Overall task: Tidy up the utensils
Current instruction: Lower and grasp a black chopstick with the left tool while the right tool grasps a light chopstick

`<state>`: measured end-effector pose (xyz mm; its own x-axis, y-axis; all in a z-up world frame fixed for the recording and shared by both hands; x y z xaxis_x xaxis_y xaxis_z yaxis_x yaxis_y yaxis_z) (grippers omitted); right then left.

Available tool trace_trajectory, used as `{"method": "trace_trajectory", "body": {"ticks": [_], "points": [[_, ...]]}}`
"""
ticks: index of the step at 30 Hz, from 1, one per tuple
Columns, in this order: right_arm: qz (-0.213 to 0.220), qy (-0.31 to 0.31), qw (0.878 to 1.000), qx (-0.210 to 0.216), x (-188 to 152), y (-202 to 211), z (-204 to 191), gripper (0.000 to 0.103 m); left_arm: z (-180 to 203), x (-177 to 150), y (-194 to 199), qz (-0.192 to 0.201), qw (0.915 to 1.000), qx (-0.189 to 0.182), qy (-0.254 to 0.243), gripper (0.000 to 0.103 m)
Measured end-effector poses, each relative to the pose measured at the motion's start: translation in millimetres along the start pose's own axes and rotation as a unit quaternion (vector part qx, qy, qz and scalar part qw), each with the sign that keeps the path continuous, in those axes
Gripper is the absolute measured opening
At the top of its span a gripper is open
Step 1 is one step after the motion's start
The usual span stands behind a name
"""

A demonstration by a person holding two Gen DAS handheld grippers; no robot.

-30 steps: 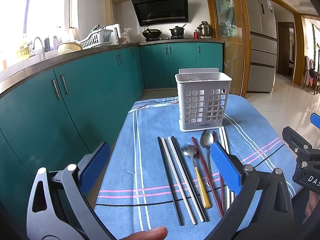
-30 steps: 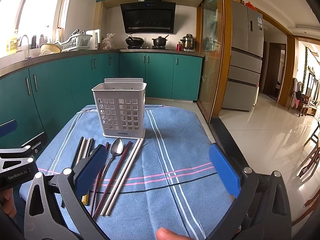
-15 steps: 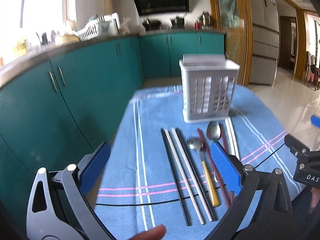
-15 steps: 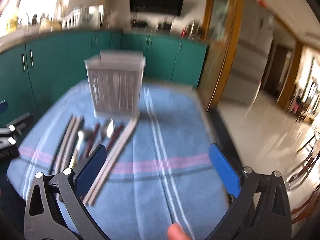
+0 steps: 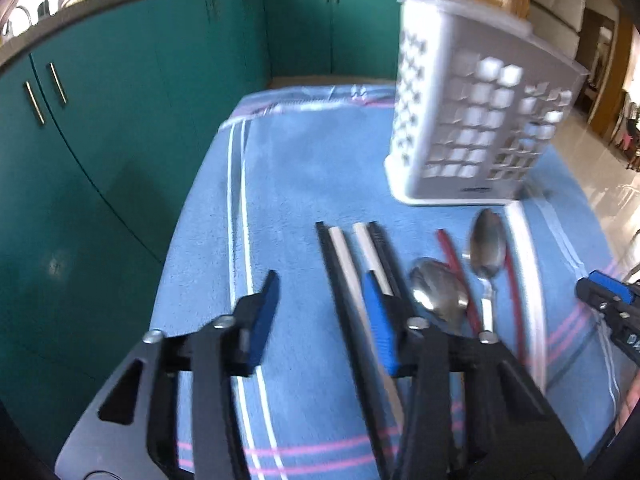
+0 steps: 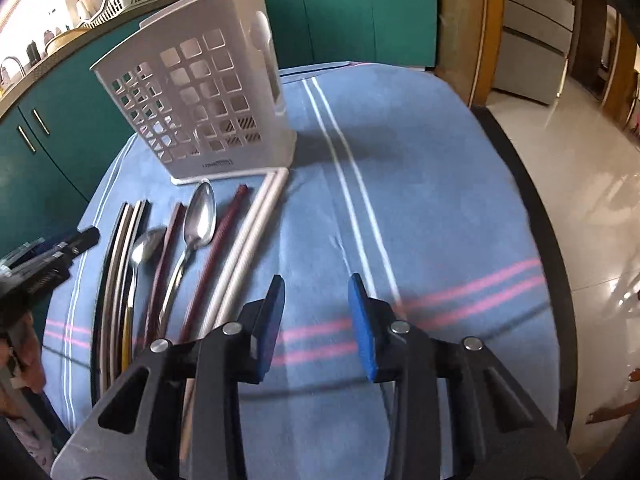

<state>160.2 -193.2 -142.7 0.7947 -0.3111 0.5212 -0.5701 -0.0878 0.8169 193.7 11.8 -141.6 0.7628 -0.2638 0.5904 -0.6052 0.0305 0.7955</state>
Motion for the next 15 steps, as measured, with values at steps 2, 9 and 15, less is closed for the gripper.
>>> {"method": "trace_trajectory", "body": {"ticks": [2, 9, 15], "points": [[-0.008, 0.002, 1.000, 0.007, 6, -8, -5, 0.035, -2, 0, -9, -0.012, 0.9999, -0.001, 0.002, 0.035], [-0.034, -0.013, 0.999, 0.025, 38, -36, -10, 0.035, -5, 3, -31, -0.032, 0.9995, 0.001, 0.005, 0.035], [-0.039, -0.004, 0.999, 0.011, 59, -58, -24, 0.035, -17, 12, -43, -0.034, 0.9993, 0.005, 0.013, 0.034]]}}
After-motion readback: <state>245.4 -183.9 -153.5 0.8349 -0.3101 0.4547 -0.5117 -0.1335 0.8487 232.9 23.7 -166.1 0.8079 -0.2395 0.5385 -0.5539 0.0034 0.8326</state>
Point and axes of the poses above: each gripper's, at about its wrist camera, not at the fingertips, and y roughly against the way its jaws point, z to its right, x to its top, the point moved 6 cm from there along -y, roughly the way its jaws point, and after that the axes turned 10 degrees about -y, right-handed, at the moved point
